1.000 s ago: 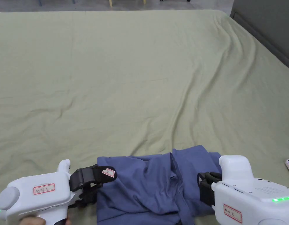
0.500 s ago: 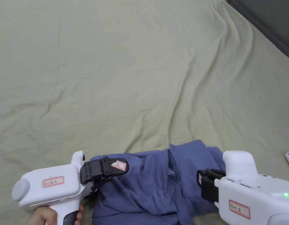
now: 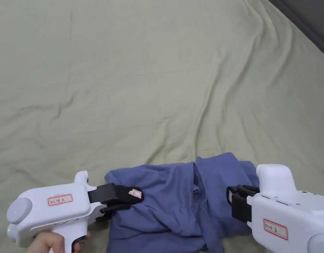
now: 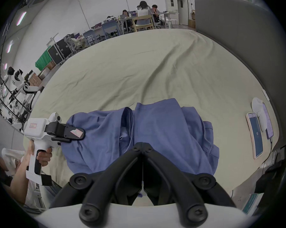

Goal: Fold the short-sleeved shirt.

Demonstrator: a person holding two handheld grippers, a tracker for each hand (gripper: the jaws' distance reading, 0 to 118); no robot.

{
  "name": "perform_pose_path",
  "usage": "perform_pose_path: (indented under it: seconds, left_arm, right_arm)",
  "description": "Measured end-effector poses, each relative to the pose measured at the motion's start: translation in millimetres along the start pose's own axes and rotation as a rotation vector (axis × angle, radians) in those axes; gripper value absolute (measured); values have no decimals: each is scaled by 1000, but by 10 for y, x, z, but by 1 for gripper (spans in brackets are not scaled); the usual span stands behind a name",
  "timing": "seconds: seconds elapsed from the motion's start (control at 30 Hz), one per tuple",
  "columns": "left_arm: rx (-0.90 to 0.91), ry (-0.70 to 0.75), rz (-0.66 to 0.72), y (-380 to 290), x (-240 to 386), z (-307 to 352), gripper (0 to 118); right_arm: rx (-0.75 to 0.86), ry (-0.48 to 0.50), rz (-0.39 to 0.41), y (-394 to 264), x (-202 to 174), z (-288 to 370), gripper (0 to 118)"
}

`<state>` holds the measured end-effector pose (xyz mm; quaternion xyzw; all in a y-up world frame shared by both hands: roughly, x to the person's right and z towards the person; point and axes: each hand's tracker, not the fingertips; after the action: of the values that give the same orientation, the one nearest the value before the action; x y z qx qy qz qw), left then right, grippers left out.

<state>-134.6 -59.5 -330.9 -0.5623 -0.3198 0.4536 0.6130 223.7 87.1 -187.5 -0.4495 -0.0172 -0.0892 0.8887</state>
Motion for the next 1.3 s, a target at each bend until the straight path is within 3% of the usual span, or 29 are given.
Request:
perform_pose_path:
  seconds: [0.33, 0.83, 1.03, 1.3]
  left_arm:
    - [45, -4, -103, 52, 269, 508, 11]
    - [190, 382, -158, 94, 190, 2041, 11]
    - [191, 411, -168, 82, 290, 1981, 11]
    - [180, 435, -252, -58, 735, 1701, 11]
  right_arm:
    - [-15, -22, 25, 40, -264, -100, 3]
    - [-23, 64, 84, 21, -721, -159, 3]
    - [-19, 71, 89, 11, -738, -144, 3]
    - [-15, -12, 80, -7, -617, -96, 3]
